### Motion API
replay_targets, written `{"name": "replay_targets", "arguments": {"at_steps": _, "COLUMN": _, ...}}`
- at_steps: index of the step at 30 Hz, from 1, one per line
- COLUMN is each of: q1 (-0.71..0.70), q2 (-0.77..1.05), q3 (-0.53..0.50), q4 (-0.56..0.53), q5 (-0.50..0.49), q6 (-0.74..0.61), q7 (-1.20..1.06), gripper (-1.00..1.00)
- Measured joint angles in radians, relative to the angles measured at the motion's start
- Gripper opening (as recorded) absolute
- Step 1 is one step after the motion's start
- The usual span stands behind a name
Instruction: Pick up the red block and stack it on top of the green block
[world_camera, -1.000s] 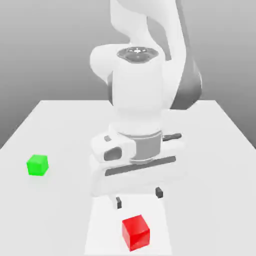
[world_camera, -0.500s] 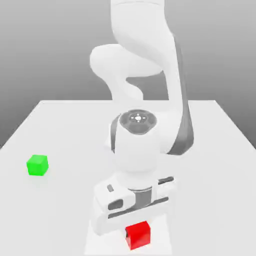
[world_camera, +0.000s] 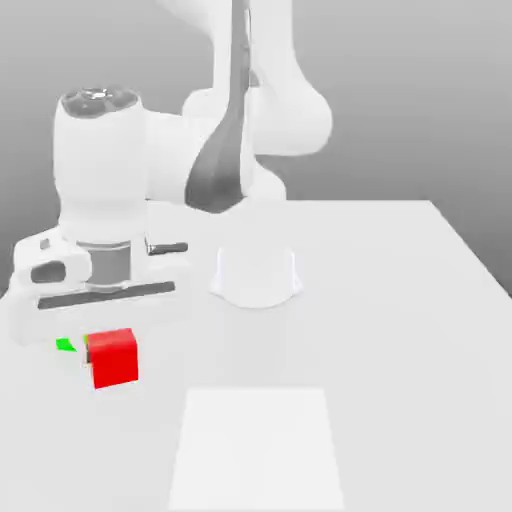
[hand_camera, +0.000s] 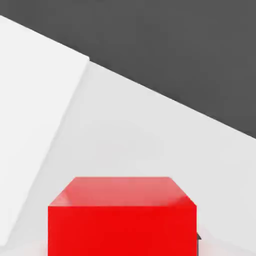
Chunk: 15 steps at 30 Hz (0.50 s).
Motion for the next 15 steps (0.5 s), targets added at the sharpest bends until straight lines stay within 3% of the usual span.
{"name": "replay_targets", "arguments": {"at_steps": 15, "q1": -0.229, "q2": -0.161, "q3": -0.347, "q4": -0.186, "q5": -0.114, "q6": 0.012, "q7": -0.611, "gripper": -1.0}}
